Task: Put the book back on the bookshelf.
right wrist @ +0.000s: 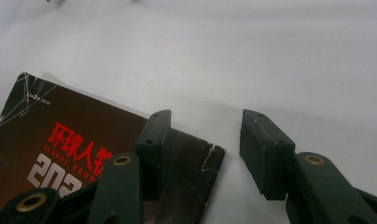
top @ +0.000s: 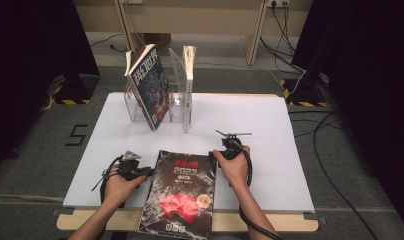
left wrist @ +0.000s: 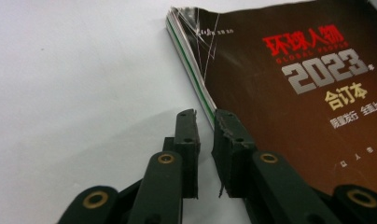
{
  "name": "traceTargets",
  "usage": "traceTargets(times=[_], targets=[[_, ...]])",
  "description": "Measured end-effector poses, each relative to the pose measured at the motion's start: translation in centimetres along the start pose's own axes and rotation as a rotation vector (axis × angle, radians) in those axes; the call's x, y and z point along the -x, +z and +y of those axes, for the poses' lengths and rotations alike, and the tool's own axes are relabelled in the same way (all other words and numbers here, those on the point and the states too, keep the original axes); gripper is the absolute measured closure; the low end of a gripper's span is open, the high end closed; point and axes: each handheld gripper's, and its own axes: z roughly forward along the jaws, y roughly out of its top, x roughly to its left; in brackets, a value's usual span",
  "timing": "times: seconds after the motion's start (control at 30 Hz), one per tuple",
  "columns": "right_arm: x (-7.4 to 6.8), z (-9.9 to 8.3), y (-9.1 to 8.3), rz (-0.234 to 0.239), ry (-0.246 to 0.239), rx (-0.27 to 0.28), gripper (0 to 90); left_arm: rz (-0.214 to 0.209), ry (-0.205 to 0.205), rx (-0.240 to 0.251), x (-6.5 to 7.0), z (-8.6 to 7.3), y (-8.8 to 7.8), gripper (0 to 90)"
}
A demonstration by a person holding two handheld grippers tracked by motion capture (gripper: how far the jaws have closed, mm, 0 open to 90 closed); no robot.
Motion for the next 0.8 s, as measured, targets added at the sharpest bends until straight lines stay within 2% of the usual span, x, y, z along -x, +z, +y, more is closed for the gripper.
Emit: traceTargets(times=[0.27,0.3,0.5,0.63,0.8], targets=[[-0.3,-0.2,0.1,0.006,-0.007,0.000,53.9,-0.002,-0.012,0.014,0.1,0.2,-0.3,74.2],[-0.4,-0.3,0.1,0.033,0.007,-0.001,53.8,-0.003,-0.012,0.017,0.2,0.2,-0.2,74.2],[-0.4,-0.5,0.1,0.032,0.023,0.004,54.0,-0.020,-0.021,0.038,0.2,0.4,-0.9,73.4],[-0.4,-0.6,0.0,0.032,0.013,0.001,54.1,-0.024,-0.016,0.047,0.4,0.5,-1.2,72.8],[-0.5,-0.9,-0.1,0.025,0.012,0.012,54.0,-0.053,-0.021,0.006,0.7,0.3,-0.8,70.5]])
